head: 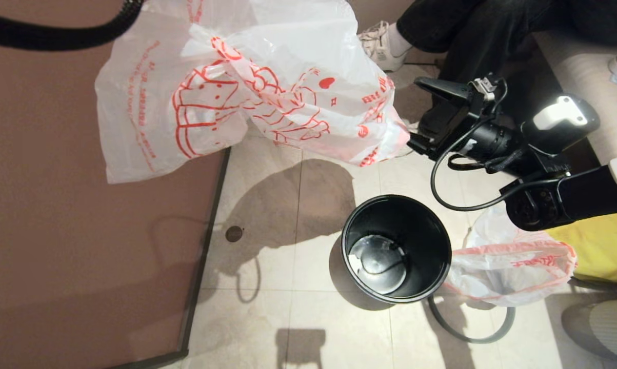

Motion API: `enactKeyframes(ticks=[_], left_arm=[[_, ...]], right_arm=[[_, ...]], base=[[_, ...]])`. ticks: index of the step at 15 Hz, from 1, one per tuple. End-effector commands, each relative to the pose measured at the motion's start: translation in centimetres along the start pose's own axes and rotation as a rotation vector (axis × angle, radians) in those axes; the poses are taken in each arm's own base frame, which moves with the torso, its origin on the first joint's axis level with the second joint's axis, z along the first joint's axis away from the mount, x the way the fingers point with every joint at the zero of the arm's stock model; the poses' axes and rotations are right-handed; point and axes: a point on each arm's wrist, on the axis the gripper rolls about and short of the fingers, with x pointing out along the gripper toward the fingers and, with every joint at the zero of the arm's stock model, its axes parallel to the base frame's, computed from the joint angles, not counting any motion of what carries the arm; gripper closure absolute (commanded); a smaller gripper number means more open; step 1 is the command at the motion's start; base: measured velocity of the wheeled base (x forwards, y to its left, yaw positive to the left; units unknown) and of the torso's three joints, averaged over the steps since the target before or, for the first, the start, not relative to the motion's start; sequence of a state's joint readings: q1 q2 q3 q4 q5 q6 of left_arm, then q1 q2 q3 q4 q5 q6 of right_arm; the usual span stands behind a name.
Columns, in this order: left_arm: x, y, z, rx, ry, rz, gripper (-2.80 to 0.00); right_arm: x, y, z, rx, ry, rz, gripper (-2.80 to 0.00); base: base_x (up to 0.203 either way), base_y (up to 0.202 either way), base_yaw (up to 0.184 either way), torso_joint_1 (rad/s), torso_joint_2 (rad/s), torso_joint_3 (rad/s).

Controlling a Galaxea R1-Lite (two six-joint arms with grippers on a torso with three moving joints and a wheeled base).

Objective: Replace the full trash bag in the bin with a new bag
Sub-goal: Put the new garbage bag on the trash can

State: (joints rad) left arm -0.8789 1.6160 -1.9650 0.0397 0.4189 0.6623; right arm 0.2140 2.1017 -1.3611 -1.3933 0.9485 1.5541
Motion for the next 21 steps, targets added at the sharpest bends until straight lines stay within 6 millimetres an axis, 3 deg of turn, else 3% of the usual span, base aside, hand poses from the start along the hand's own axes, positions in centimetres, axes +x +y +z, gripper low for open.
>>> enactKeyframes(ticks=[1, 4, 12, 13, 21], left_arm=[[-0.2, 0.2, 0.1, 0.002, 0.0, 0.005, 0.0], [-0.5, 0.5, 0.3, -0.001, -0.007, 0.011, 0.0], [-0.4, 0.5, 0.2, -0.001, -0.007, 0.011, 0.0], [-0.3, 0.4, 0.2, 0.0, -0.005, 0.009, 0.0], [0.0, 0.0, 0.0, 0.001, 0.002, 0.002, 0.0]], right_arm=[[0.0, -0.4, -0.7, 0.039, 0.032, -0.005, -2.8], [0.4, -0.9, -1.3, 0.061, 0.055, -0.007, -2.8], [-0.5, -0.1, -1.5, 0.066, 0.105, -0.021, -2.8], [-0.5, 0.2, -1.5, 0.066, 0.105, -0.021, 0.0], [-0.1, 1.7, -1.4, 0.091, 0.145, -0.031, 0.0]], base=[[0.0, 0.0, 0.0, 0.0, 0.0, 0.0], [0.0, 0.0, 0.0, 0.0, 0.0, 0.0], [0.0, 0.0, 0.0, 0.0, 0.0, 0.0], [0.0, 0.0, 0.0, 0.0, 0.0, 0.0], [0.0, 0.0, 0.0, 0.0, 0.0, 0.0]])
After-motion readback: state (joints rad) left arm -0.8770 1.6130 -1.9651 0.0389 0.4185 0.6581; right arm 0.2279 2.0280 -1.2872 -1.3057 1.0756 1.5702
